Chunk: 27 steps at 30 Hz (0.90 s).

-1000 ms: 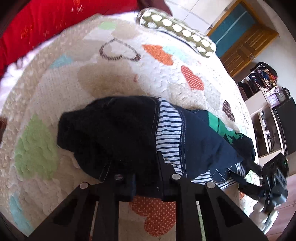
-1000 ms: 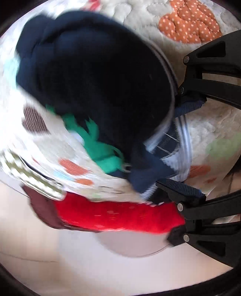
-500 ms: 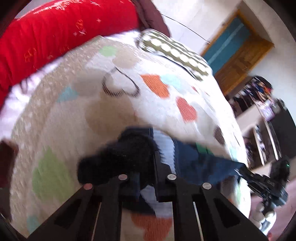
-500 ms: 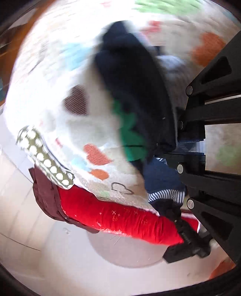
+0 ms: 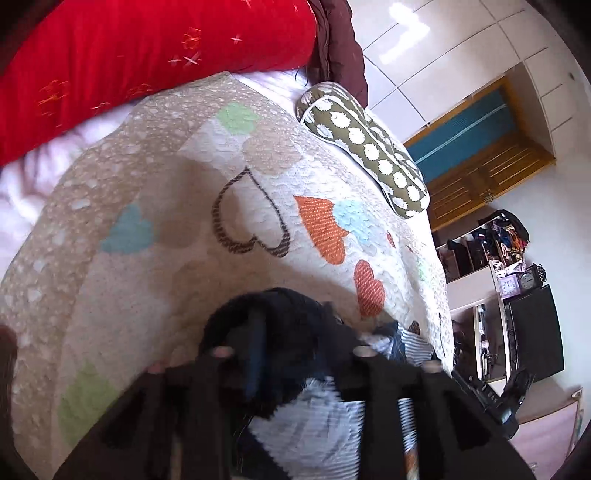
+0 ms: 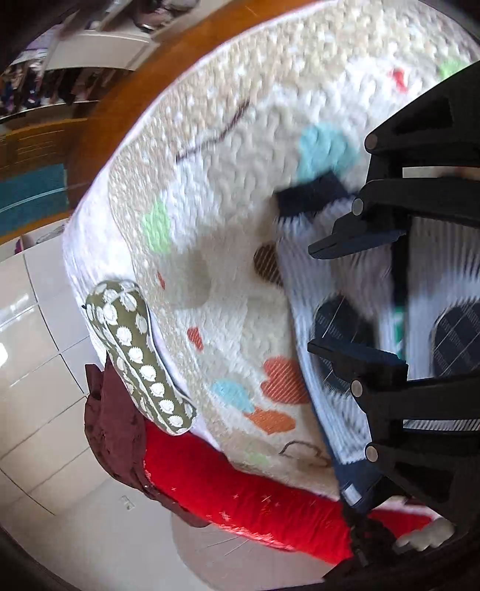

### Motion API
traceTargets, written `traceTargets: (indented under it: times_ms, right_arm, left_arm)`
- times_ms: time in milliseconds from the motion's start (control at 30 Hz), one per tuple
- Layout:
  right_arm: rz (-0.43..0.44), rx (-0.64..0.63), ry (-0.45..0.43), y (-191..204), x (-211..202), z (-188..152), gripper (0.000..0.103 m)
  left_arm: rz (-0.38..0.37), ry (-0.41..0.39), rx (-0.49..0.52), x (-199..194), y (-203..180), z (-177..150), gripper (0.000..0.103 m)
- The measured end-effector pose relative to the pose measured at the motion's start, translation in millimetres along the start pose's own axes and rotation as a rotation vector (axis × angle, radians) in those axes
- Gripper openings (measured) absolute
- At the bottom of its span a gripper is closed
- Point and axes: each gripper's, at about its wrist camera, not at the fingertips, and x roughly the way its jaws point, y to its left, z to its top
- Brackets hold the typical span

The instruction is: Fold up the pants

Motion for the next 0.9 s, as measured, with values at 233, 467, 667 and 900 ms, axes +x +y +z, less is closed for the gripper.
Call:
traceTargets:
  times_ms: [233, 467, 667, 900]
  right_arm:
    - [0.018, 0.043, 0.046, -44.8, -20.4, -50.7, 0.051]
    - [0.081, 0.033, 0.073, -30.5, -0.8, -87.4, 0.055]
    - [0.019, 0.014, 0.039, -18.8, 9.9, -103.9, 0.059]
    - [0.132, 0.071, 0.067, -31.5, -6.2, -98.6, 0.019]
  left_arm:
    - [0.039, -0.027, 0.009, -31.2, 33.1, -40.9, 0.051]
    - [0.098, 0.044, 0.045, -14.1, 43.0, -80.0, 0.069]
    - [0.181, 0.12, 0.057, 37.7, 23.6, -89.9, 0.046]
    - [0.217, 0.099, 0.087, 19.4, -1.4, -107.3, 0.008]
